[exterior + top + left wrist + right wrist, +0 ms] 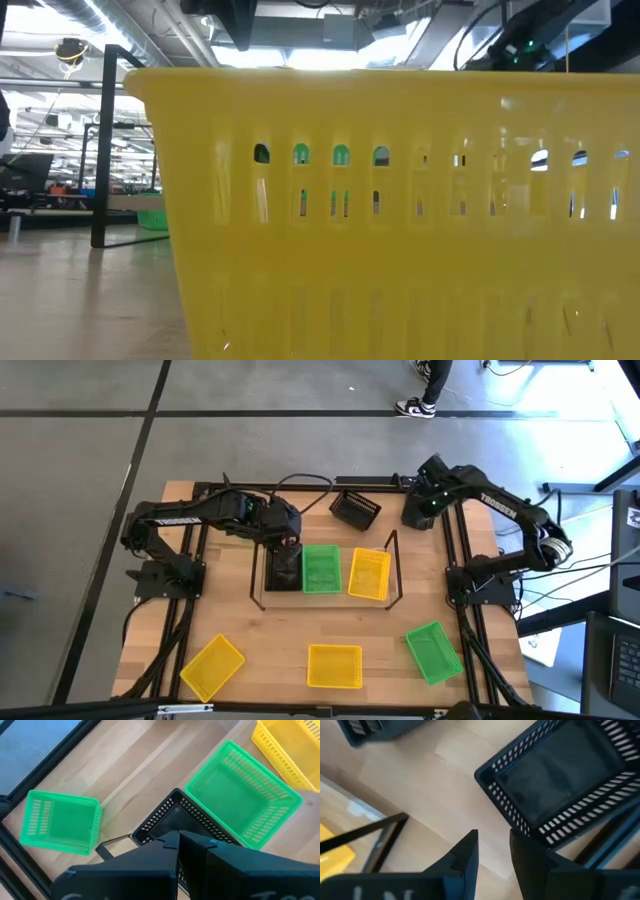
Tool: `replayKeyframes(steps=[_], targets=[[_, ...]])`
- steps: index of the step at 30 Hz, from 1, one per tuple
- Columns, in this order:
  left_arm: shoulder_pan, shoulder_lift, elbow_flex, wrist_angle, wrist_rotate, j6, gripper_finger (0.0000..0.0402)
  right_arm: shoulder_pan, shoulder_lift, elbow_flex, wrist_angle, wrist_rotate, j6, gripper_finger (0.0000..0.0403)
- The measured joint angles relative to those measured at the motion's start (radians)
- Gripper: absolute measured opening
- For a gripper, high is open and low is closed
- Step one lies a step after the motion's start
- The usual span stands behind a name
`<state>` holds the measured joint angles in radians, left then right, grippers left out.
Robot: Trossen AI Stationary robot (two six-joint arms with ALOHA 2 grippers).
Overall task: Stack baskets on shelf by color
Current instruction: Stack the right black bin on top of the black bin on the shelf
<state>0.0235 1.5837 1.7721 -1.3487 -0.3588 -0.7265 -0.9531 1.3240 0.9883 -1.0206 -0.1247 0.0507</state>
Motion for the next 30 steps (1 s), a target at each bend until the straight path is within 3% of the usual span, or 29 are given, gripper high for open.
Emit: replayKeyframes(steps=[8,30], targets=[[0.0,0.0,0.0,0.0,0.01,0.0,0.0,0.0,0.049,-0.064,0.094,0.0,-0.005,0.0108],[0.0,0.0,0.0,-0.001,0.013,0.0,0.0,0.0,0.204,-0.066,0.158,0.004,-0.084,0.0108]])
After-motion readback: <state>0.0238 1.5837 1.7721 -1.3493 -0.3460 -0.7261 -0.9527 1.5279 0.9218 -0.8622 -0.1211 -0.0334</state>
